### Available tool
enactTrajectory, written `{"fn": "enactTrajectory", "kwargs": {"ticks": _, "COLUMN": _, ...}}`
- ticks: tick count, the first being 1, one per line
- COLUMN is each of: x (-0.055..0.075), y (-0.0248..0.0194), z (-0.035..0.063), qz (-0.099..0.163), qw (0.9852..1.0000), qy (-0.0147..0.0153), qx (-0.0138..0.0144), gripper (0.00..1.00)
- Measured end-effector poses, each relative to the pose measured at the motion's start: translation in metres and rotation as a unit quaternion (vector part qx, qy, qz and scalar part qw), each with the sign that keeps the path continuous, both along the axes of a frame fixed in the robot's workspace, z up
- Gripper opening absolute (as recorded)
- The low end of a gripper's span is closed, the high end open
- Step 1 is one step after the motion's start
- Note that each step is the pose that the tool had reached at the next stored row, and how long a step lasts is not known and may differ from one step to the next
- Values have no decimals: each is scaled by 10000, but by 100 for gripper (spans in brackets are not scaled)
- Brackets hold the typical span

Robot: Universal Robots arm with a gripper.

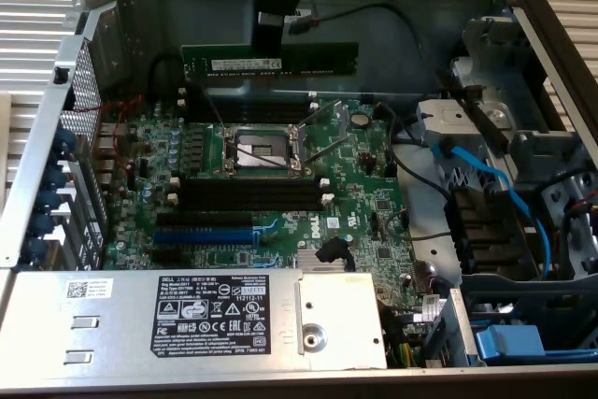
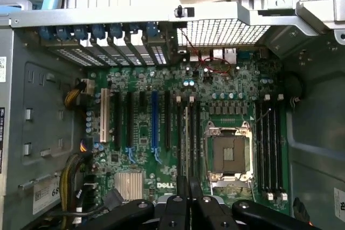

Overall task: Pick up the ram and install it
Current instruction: 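Pick up the ram and move it above insertion slot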

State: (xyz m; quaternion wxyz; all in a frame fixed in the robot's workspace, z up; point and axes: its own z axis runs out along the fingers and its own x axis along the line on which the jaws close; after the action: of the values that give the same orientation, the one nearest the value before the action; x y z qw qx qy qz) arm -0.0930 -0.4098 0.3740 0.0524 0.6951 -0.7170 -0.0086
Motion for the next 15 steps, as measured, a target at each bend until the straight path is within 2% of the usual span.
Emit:
{"fn": "enactTrajectory", "kwargs": {"ticks": 5, "x": -42, "y": 5, "z": -81, "qz": 0, "qw": 10000, "qy": 5, "qx": 4, "gripper": 12}}
{"fn": "enactTrajectory", "kwargs": {"ticks": 9, "x": -76, "y": 5, "z": -121, "qz": 1, "qw": 10000, "qy": 36, "qx": 25, "gripper": 12}}
{"fn": "enactTrajectory", "kwargs": {"ticks": 12, "x": -74, "y": 6, "z": -130, "qz": 0, "qw": 10000, "qy": 74, "qx": 29, "gripper": 12}}
{"fn": "enactTrajectory", "kwargs": {"ticks": 15, "x": -75, "y": 6, "z": -131, "qz": 0, "qw": 10000, "qy": 75, "qx": 29, "gripper": 12}}
